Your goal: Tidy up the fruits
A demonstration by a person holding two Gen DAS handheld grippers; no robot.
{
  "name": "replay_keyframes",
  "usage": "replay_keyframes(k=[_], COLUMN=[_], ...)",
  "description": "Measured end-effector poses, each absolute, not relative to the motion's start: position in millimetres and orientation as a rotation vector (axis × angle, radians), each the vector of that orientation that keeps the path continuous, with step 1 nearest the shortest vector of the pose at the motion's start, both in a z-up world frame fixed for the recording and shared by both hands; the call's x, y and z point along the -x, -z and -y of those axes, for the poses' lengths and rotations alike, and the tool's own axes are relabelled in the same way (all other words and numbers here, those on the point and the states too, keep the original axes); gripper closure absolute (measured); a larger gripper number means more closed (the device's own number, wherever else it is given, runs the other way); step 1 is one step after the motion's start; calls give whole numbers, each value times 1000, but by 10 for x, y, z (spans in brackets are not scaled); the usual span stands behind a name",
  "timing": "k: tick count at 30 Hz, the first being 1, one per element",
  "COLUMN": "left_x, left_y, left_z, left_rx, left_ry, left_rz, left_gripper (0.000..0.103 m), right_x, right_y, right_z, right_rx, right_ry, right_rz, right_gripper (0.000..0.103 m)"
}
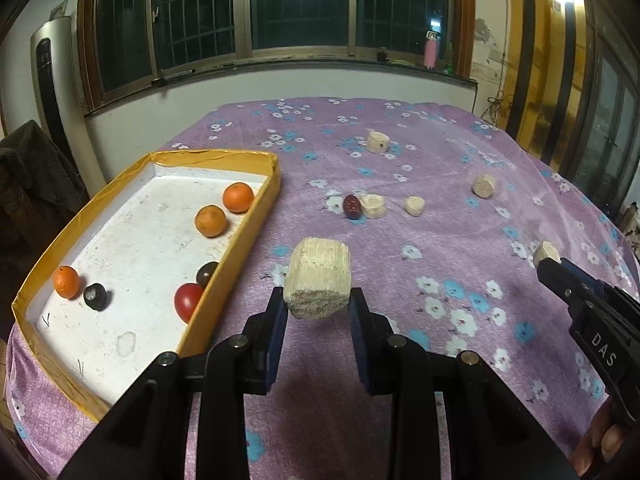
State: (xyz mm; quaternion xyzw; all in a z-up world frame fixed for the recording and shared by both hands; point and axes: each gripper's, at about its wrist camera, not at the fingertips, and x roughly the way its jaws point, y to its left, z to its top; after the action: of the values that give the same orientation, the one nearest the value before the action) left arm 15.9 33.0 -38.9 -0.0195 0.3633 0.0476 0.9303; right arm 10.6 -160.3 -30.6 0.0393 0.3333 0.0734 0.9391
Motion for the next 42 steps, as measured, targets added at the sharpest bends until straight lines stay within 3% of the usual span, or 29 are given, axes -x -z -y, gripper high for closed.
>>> replay_keyframes(k=[42], left_x=[-121], left_y=[438], left_z=[-355], left_rx=[48], left_ry=[-125], left_rz=[-666], left_gripper=[73], right_x=[-75], right_y=[290], right_z=[1543], right_rx=[-82], right_ry=[-130], right_rz=[-625], right_gripper=[81])
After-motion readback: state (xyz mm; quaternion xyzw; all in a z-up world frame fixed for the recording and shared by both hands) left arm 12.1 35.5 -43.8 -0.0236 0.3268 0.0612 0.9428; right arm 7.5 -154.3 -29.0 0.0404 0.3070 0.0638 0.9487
